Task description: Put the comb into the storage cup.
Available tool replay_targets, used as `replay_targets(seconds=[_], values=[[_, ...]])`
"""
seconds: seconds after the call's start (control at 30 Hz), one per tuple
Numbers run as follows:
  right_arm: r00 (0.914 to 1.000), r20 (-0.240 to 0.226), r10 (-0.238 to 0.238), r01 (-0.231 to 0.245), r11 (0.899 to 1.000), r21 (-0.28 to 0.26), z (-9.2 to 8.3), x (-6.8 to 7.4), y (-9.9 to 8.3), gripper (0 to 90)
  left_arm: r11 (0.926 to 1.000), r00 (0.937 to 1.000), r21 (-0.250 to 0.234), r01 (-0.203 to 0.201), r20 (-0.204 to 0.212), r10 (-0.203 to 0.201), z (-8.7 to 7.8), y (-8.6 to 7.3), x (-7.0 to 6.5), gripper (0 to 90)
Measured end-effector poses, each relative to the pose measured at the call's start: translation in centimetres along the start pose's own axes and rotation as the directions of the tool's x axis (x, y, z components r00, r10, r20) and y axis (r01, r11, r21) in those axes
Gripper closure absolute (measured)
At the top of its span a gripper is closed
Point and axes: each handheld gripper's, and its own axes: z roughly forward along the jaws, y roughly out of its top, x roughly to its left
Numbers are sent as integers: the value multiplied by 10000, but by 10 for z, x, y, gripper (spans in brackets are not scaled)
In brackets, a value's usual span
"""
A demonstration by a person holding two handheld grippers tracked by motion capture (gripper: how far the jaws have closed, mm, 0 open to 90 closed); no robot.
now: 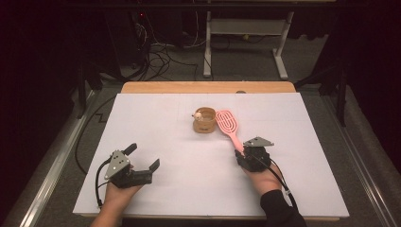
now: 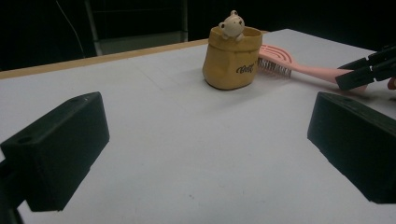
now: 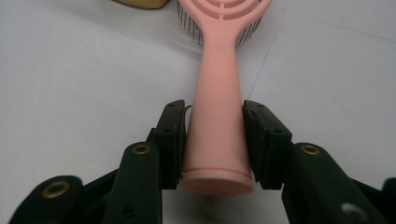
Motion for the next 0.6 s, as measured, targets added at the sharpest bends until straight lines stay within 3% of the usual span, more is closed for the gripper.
replay_targets(seconds=[0.37, 0.6], values=[[9997, 192, -179, 179, 9998, 6, -5, 0, -3, 622, 10000, 10000, -50, 58, -11, -58, 0, 0, 0, 0], [9997, 101, -240, 240, 9997, -50, -18, -3, -15, 623, 10000, 10000, -25, 42, -7, -42, 0, 0, 1, 0]])
